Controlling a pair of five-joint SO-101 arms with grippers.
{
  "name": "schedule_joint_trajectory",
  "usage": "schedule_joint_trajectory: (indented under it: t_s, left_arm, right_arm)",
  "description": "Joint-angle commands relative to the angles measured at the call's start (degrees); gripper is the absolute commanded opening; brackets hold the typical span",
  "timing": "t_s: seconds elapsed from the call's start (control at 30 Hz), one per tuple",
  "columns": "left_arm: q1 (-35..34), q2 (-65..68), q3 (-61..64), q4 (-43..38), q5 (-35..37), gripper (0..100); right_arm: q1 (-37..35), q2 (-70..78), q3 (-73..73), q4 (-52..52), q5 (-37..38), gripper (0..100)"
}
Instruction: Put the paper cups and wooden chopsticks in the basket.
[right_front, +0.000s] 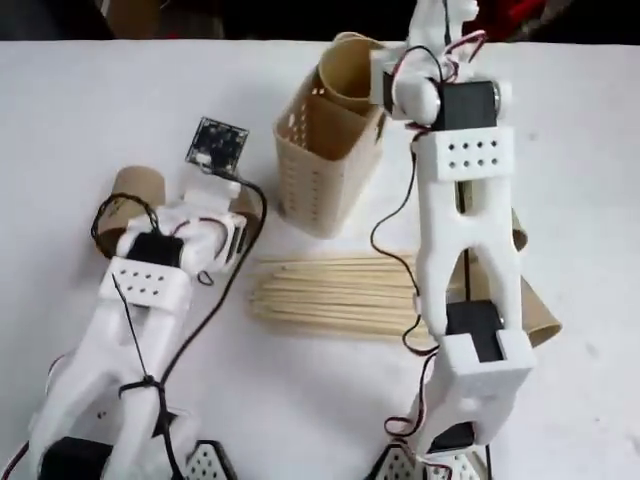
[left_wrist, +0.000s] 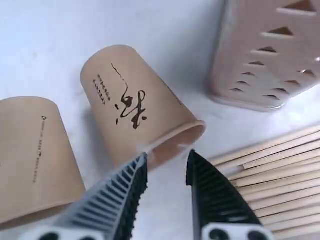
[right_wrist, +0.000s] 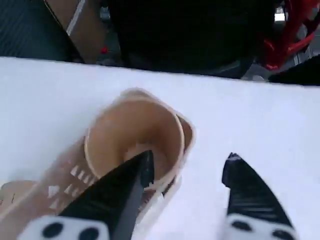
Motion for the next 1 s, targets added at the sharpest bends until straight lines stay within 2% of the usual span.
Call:
schedule_joint_trajectory:
  t_s: [0.0, 0.17, 0.47, 0.7, 0.87, 0.97]
  left_arm:
    - [-0.1, -1.7, -0.1, -1.3, 0.8, 15]
    - [-0.1, -1.7, -0.1, -1.3, 0.8, 15]
    - [0.0, -2.1, 1.8, -4.1, 0.7, 15]
    - [0.0, -2.1, 2.7, -5.4, 0.6, 15]
    - [0.0, -2.1, 2.8, -5.5, 0.6, 15]
    - [0.0, -2.1, 2.8, -5.5, 0.6, 15]
  right_arm:
    - [-0.7, 0.6, -2.5, -4.3, 0.3, 22.9]
    - [-0.5, 4.4, -2.1, -8.7, 0.4, 22.8]
    - [-0.3, 11.3, -2.5, -9.9, 17.1, 22.8]
    - [2.2, 16.0, -2.5, -17.2, 21.4, 22.7]
    - [2.9, 20.2, -2.5, -17.6, 27.1, 22.5]
    - [2.7, 21.8, -2.5, -17.5, 29.8, 17.1]
